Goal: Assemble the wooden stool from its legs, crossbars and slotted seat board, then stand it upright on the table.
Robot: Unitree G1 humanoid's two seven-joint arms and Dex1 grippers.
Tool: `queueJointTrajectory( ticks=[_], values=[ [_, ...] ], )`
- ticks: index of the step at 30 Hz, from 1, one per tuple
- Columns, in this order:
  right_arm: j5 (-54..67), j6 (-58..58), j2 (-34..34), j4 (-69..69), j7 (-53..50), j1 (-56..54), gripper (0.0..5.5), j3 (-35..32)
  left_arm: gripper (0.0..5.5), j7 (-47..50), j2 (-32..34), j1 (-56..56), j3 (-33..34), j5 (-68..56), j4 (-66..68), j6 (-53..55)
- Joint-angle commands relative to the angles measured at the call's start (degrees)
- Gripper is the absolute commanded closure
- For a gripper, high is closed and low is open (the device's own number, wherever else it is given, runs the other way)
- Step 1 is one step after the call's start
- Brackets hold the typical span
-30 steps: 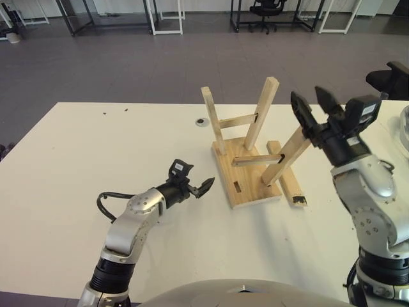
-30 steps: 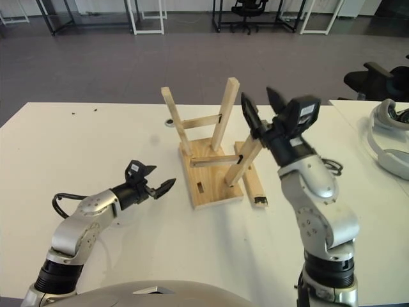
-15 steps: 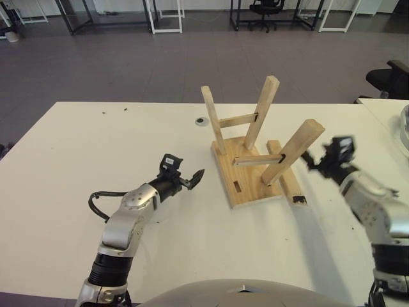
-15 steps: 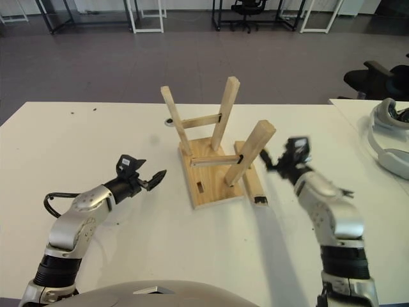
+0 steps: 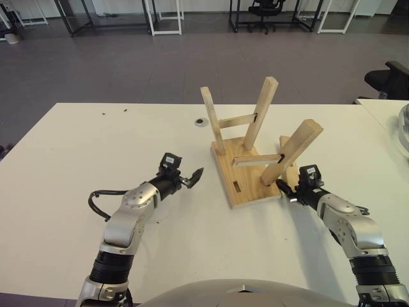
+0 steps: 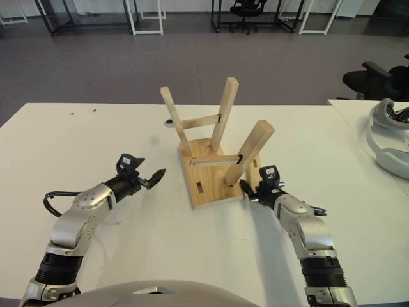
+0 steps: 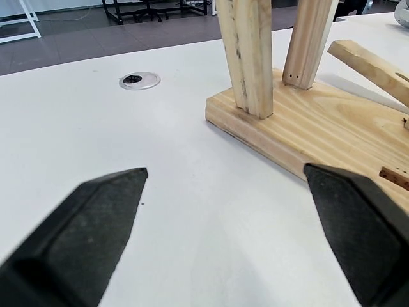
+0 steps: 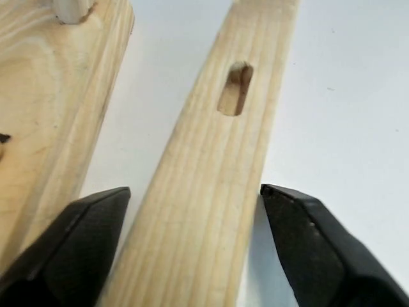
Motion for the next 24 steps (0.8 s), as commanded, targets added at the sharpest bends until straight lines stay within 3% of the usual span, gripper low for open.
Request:
queueJointTrajectory(
  ticks=[1,8,12,15,19,21,24],
  values=[
    [-2.39,3.74,-0.61,0.15,-0.77,-0.13,2.33,-0.09,0.99,0.39,0.19,-1.15,-0.33,0.93,0.86,-0.14],
    [-5.07,3.13,-2.22,2.1,0.89,-1.3,3.41,-0.91,0.99,0.49,0.4,-1.65,0.55,0.4,0.55,-0.39],
    [-6.34,-6.54,-4.39,5.58,0.31,-8.09,3.42,-8.31,0.99,1.83,-1.81,-8.62,9.12,-7.73,-3.13,2.89],
    [-12.03,-21.5,-11.03,9.14,2.15,-14.76,3.43,-9.87,0.99,5.7,-6.42,-22.22,16.62,-21.29,-5.03,9.35],
    [-18.92,-40.59,-15.92,8.58,7.46,-25.47,3.43,-5.13,0.99,11.94,-13.08,-39.92,22.74,-39.24,-0.64,13.99],
    [-19.95,-48.66,-15.16,3.46,11.17,-30.38,3.43,-1.33,0.99,14.88,-15.42,-47.84,25.19,-46.35,3.11,13.62],
    [-16.96,-50.27,-10.51,-3.53,13.05,-35.33,3.43,1.6,0.99,15.65,-15.76,-52.93,23.47,-48.02,4.89,13.17]
  ],
)
